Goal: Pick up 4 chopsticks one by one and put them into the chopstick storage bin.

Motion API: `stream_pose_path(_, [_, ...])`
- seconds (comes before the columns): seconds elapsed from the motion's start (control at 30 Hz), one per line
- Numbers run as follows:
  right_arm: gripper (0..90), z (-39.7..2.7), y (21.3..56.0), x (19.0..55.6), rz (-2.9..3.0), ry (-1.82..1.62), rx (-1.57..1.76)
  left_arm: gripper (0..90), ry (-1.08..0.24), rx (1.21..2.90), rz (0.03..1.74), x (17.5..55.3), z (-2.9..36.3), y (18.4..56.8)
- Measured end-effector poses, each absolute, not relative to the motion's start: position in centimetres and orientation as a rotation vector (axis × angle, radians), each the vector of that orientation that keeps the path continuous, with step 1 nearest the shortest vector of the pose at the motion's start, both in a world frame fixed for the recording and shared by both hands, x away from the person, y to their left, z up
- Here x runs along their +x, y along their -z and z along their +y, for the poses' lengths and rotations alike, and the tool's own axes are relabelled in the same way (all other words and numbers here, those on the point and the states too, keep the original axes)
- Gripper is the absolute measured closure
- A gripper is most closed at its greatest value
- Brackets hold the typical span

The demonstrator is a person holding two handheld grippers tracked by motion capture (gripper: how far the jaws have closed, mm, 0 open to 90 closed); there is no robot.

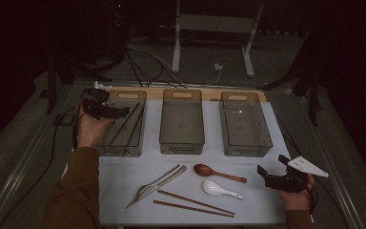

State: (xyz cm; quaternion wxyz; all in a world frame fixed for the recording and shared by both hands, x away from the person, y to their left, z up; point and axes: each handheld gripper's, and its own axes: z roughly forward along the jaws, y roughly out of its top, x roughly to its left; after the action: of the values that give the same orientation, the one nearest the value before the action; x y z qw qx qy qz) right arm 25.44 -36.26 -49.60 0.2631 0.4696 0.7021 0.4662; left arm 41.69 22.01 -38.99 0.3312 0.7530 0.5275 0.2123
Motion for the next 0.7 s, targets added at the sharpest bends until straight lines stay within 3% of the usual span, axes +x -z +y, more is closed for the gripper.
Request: stream_pose_path(0.7, [0.0, -36.2, 49.6, 25.4, 1.899, -1.259, 1.258, 0.7, -0.549, 1.910, 1.270, 39.0, 22.5, 39.0])
